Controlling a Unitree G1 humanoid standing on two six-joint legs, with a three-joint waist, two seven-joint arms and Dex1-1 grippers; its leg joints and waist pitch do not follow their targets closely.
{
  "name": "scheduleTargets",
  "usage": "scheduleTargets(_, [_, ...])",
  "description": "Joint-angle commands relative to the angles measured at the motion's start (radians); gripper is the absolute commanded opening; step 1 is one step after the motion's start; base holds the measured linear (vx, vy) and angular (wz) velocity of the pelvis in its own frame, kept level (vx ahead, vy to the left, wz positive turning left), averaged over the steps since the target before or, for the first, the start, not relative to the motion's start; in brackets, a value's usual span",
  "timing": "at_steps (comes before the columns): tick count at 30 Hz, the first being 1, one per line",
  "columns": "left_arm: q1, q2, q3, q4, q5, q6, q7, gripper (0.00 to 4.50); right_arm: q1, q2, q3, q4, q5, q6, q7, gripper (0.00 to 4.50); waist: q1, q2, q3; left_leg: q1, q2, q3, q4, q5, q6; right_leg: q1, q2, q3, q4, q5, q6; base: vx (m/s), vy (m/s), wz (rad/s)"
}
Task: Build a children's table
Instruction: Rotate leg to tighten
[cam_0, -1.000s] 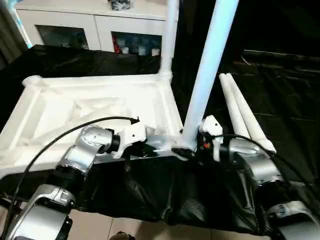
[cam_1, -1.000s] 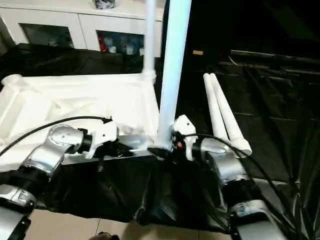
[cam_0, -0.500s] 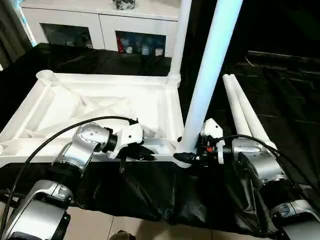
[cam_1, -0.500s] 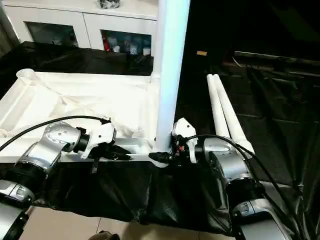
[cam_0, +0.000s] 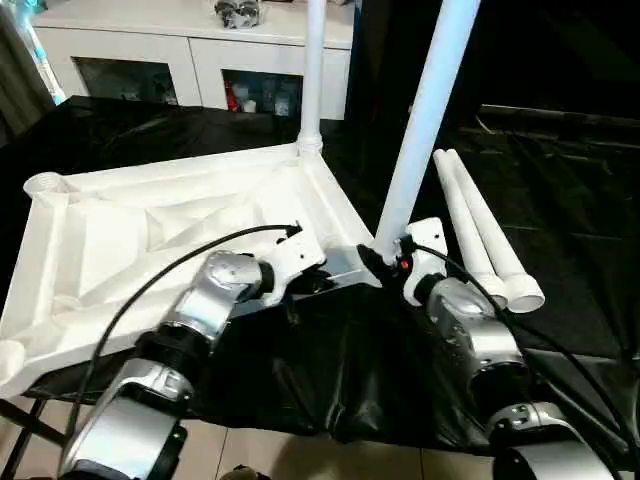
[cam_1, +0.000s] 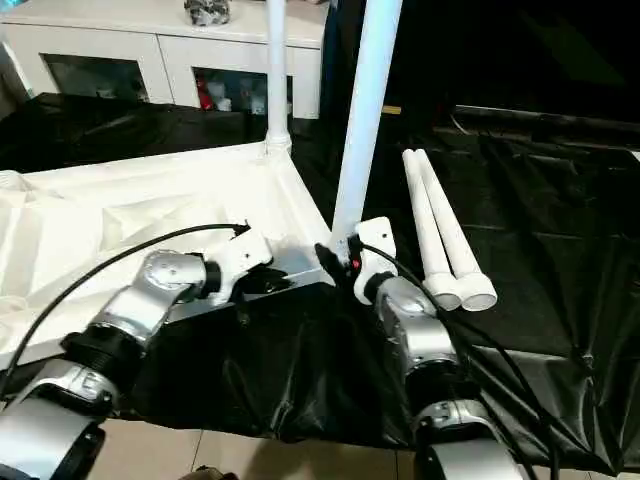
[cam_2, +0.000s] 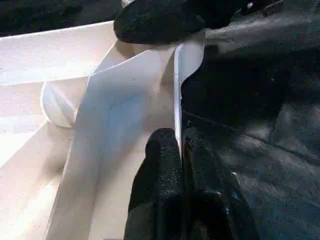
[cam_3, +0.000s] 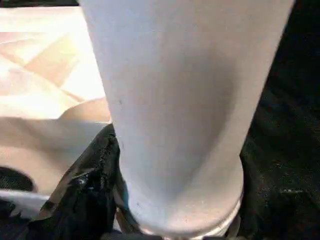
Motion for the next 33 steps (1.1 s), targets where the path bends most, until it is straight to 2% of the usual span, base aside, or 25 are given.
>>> scheduleTargets(1, [0.003, -0.082, -0.055, -0.029, -0.011, -0.032, 0.013, 0.00, -0.010, 0.068, 0.055, -0.001, 0.002, -0.004, 0.048, 3.39, -0.005, 0.000, -0.049, 0.034, 0.063, -0.037, -0.085, -0.364, -0.040, 0.008, -0.077, 0.045, -0.100, -0.280, -0.181, 0.000, 0.000, 0.00])
scheduleTargets(5, [0.018, -0.030, -0.049, -0.054, -0.021, -0.069, -0.042, 0.00, -0.009, 0.013, 0.058, -0.008, 0.002, -0.028, 0.123, 3.81, -0.002, 0.001, -0.051, 0.029, 0.063, -0.034, -0.082, -0.320, -0.016, 0.014, -0.077, 0.045, -0.095, -0.208, -0.195, 0.000, 0.000, 0.00])
scheduleTargets(7, [0.025, -0.002, -0.047, -0.063, -0.030, -0.091, -0.080, 0.00, -0.009, -0.019, 0.059, -0.011, 0.009, -0.033, 0.171, 3.81, -0.002, 0.000, -0.055, 0.024, 0.063, -0.033, -0.079, -0.296, -0.003, 0.020, -0.076, 0.043, -0.089, -0.166, -0.203, 0.000, 0.000, 0.00])
scheduleTargets(12, [0.042, 0.062, -0.027, -0.072, -0.071, -0.122, -0.192, 0.00, -0.009, -0.106, 0.083, -0.035, 0.029, -0.025, 0.353, 3.81, 0.003, 0.001, -0.061, 0.021, 0.060, -0.026, -0.065, -0.177, 0.061, 0.029, -0.072, 0.039, -0.071, 0.014, -0.253, 0.000, 0.000, 0.00])
scheduleTargets(13, [0.047, 0.081, -0.017, -0.080, -0.099, -0.129, -0.247, 0.00, -0.003, -0.137, 0.099, -0.050, 0.029, -0.024, 0.425, 3.81, 0.006, -0.001, -0.061, 0.018, 0.061, -0.025, -0.064, -0.161, 0.071, 0.033, -0.072, 0.036, -0.067, 0.033, -0.260, 0.000, 0.000, 0.00])
scheduleTargets(14, [0.047, 0.081, -0.017, -0.080, -0.099, -0.129, -0.247, 0.00, -0.003, -0.137, 0.099, -0.050, 0.029, -0.024, 0.425, 3.81, 0.006, -0.001, -0.061, 0.018, 0.061, -0.025, -0.064, -0.161, 0.071, 0.033, -0.072, 0.036, -0.067, 0.033, -0.260, 0.000, 0.000, 0.00])
scheduleTargets(15, [0.048, 0.103, -0.007, -0.086, -0.124, -0.117, -0.303, 0.00, 0.004, -0.174, 0.122, -0.069, 0.029, -0.020, 0.514, 3.81, 0.008, 0.004, -0.062, 0.020, 0.063, -0.024, -0.062, -0.151, 0.081, 0.032, -0.069, 0.033, -0.063, 0.046, -0.270, 0.000, 0.000, 0.00])
scheduleTargets(16, [0.046, 0.113, -0.005, -0.083, -0.130, -0.117, -0.324, 0.00, 0.006, -0.188, 0.130, -0.076, 0.033, -0.011, 0.551, 3.81, 0.008, 0.001, -0.060, 0.020, 0.064, -0.023, -0.062, -0.153, 0.086, 0.031, -0.067, 0.033, -0.063, 0.046, -0.275, 0.000, 0.000, 0.00])
scheduleTargets(20, [0.033, 0.140, -0.004, -0.056, -0.135, -0.130, -0.376, 0.00, 0.010, -0.225, 0.151, -0.100, 0.051, 0.010, 0.668, 3.81, 0.011, 0.003, -0.060, 0.022, 0.067, -0.023, -0.062, -0.167, 0.086, 0.029, -0.069, 0.032, -0.062, 0.022, -0.285, 0.000, 0.000, 0.00])
scheduleTargets(25, [0.009, 0.177, -0.016, -0.025, -0.142, -0.137, -0.459, 0.00, 0.003, -0.256, 0.180, -0.114, 0.067, 0.031, 0.781, 3.35, 0.017, 0.003, -0.060, 0.024, 0.067, -0.022, -0.062, -0.182, 0.073, 0.027, -0.072, 0.033, -0.062, 0.003, -0.290, 0.000, 0.000, 0.00])
scheduleTargets(26, [0.007, 0.182, -0.020, -0.026, -0.143, -0.136, -0.473, 0.00, 0.002, -0.259, 0.186, -0.117, 0.067, 0.036, 0.796, 3.10, 0.020, 0.003, -0.060, 0.025, 0.068, -0.022, -0.061, -0.184, 0.069, 0.027, -0.073, 0.033, -0.062, -0.001, -0.292, 0.000, 0.000, 0.00])
scheduleTargets(30, [0.001, 0.191, -0.021, -0.020, -0.146, -0.137, -0.494, 0.00, 0.003, -0.265, 0.195, -0.126, 0.071, 0.044, 0.820, 2.95, 0.027, 0.002, -0.062, 0.025, 0.068, -0.021, -0.060, -0.165, 0.069, 0.027, -0.073, 0.033, -0.058, 0.030, -0.295, 0.000, 0.000, 0.00])
scheduleTargets(31, [0.000, 0.193, -0.020, -0.018, -0.145, -0.139, -0.493, 0.00, 0.004, -0.264, 0.194, -0.128, 0.072, 0.047, 0.821, 2.85, 0.027, 0.007, -0.062, 0.025, 0.068, -0.022, -0.060, -0.162, 0.069, 0.027, -0.073, 0.033, -0.057, 0.034, -0.295, 0.000, 0.000, 0.00])
scheduleTargets(33, [-0.001, 0.193, -0.016, -0.015, -0.147, -0.138, -0.493, 0.00, 0.012, -0.256, 0.189, -0.138, 0.074, 0.057, 0.816, 2.77, 0.027, 0.004, -0.063, 0.026, 0.068, -0.022, -0.059, -0.162, 0.068, 0.027, -0.073, 0.032, -0.056, 0.040, -0.297, 0.000, 0.000, 0.00])
